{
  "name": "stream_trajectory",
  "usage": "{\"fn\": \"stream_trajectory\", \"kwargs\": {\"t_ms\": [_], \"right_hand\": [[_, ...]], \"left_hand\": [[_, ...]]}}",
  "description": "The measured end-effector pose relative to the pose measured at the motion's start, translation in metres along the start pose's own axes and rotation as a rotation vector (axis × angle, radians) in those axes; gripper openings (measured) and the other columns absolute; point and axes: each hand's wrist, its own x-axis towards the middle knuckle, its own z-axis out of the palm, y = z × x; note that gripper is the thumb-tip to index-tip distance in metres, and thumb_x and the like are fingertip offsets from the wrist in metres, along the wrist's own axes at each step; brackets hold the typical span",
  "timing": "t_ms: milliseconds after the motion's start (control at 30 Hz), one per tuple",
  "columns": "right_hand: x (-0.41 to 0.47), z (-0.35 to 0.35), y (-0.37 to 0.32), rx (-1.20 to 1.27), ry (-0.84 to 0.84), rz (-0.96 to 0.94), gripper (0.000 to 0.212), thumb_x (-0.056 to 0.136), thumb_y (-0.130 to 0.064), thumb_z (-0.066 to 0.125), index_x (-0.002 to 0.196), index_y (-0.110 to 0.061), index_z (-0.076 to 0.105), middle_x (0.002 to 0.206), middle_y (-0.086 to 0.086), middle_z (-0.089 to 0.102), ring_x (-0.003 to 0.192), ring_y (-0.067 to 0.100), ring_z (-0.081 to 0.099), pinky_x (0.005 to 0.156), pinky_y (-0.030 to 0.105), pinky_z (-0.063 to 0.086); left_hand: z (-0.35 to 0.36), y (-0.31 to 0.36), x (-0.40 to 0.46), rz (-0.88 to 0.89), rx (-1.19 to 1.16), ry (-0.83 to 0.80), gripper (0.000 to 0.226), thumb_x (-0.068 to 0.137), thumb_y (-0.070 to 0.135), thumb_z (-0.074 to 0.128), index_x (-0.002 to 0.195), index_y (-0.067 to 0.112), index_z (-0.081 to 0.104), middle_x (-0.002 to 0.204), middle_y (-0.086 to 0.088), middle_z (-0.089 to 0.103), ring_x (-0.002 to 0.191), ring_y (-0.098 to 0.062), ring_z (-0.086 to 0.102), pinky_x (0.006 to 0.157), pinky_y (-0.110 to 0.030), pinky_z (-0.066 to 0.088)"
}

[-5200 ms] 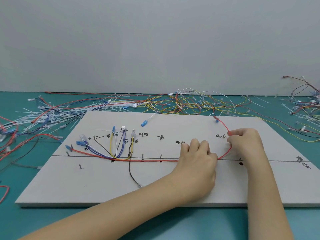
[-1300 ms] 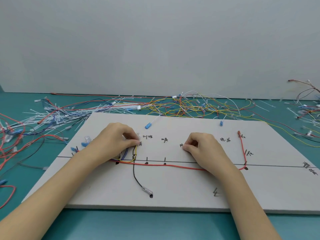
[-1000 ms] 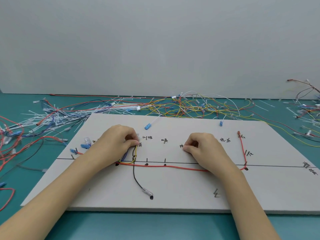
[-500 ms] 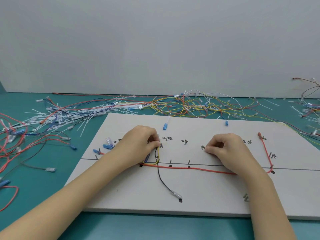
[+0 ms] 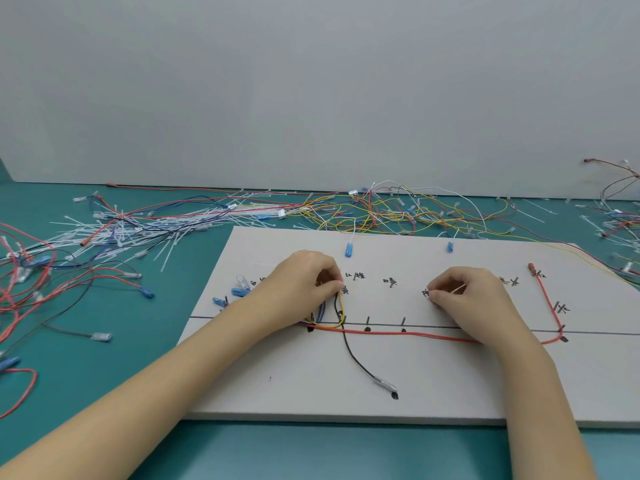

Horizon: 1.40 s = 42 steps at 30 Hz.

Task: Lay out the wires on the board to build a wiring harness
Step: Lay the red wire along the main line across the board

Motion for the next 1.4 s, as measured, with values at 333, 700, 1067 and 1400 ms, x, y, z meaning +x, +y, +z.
{"fn": "stream_trajectory", "kwargs": {"t_ms": [333,700,1067,1400], "right_hand": [[-0.004,0.018,-0.013,-0.105,-0.013,-0.069,0.021,0.089,-0.011,0.055,0.084,-0.027,0.068,0.091,-0.009,0.062,0.081,0.009,0.054,0.068,0.025,0.038],[-0.013,0.04,-0.03,-0.293,-0.02,-0.095,0.021,0.091,-0.02,0.047,0.104,-0.03,0.06,0.102,-0.008,0.048,0.103,0.016,0.04,0.082,0.032,0.027],[-0.012,0.04,-0.028,-0.249,-0.008,-0.11,0.015,0.095,-0.026,0.049,0.104,-0.028,0.062,0.098,-0.009,0.053,0.104,0.018,0.045,0.086,0.035,0.034],[-0.013,0.041,-0.03,-0.188,-0.041,-0.124,0.021,0.093,-0.022,0.05,0.11,-0.028,0.06,0.1,-0.008,0.055,0.101,0.017,0.044,0.092,0.037,0.039]], "left_hand": [[-0.024,-0.026,-0.016,-0.097,-0.019,0.093,0.014,0.092,0.021,0.06,0.104,0.024,0.068,0.104,0.006,0.058,0.096,-0.009,0.052,0.085,-0.024,0.042],[-0.02,-0.027,-0.018,-0.074,0.022,0.036,0.013,0.093,0.021,0.059,0.092,0.025,0.071,0.1,0.009,0.053,0.091,-0.009,0.053,0.085,-0.034,0.047],[-0.015,-0.032,-0.019,-0.065,0.02,0.064,0.019,0.094,0.025,0.056,0.111,0.033,0.06,0.108,0.011,0.047,0.094,-0.008,0.056,0.083,-0.028,0.045],[-0.023,-0.034,-0.016,-0.08,0.018,0.063,0.014,0.092,0.017,0.058,0.09,0.025,0.069,0.097,0.008,0.057,0.085,-0.003,0.056,0.073,-0.022,0.042]]}}
